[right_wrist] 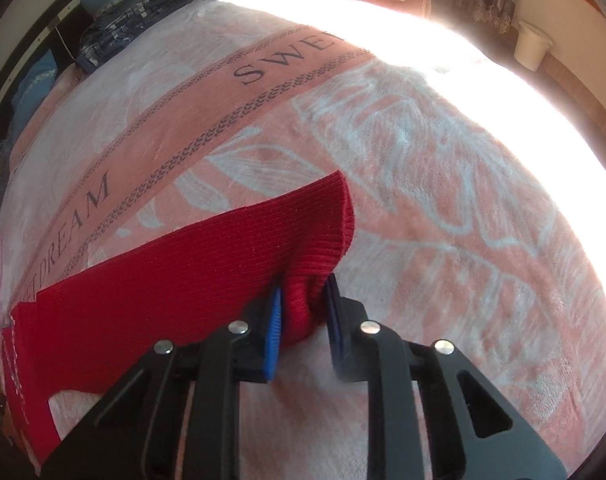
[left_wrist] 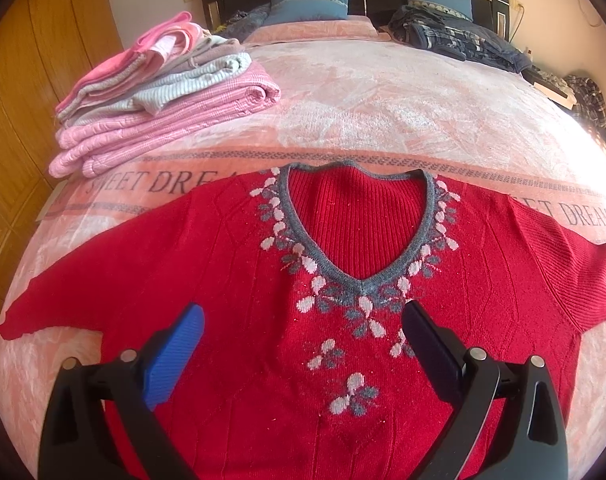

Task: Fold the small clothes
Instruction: 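Lift the sleeve with the right gripper and fold it across the sweater front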

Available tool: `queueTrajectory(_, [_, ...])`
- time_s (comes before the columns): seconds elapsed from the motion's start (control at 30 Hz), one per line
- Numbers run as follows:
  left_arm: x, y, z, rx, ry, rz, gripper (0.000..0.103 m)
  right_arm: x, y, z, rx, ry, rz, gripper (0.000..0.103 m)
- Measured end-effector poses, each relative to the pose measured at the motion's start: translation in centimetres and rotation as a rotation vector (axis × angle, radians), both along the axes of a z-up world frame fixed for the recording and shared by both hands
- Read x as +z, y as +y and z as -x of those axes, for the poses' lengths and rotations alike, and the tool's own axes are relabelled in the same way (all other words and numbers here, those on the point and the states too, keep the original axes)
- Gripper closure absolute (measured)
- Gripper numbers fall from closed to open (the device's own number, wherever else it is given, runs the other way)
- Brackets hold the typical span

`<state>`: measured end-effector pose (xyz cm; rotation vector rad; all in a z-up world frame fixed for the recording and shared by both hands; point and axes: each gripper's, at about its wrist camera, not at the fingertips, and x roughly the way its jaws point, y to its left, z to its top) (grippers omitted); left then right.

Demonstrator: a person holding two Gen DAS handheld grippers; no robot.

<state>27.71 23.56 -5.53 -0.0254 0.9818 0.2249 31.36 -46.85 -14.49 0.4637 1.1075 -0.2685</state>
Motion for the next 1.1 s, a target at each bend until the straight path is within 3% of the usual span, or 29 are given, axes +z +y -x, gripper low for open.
queueTrajectory(0.33, [0.1, 4.5, 0.5, 0.074, 0.006, 0.008, 0.004, 3.4, 3.3, 0.8, -0.018, -0.040, 0.084, 0.093])
queueTrajectory(0.57, [-0.4, 8.9, 0.4, 0.125, 0.031, 0.063, 0.004, 6.6, 10.2, -0.9, 0.061, -0.074, 0.160, 0.093])
queueTrajectory(0.8, [-0.5, 11.2, 1.1, 0.118, 0.039, 0.083, 0.004, 10.4, 21.1, -3.3, 0.203, -0.172, 0.159, 0.093])
queueTrajectory(1.1, [0.0, 12.9, 2.1, 0.066, 0.022, 0.122, 0.004, 13.4, 39.5, -5.7, 0.482, -0.239, 0.083, 0.093])
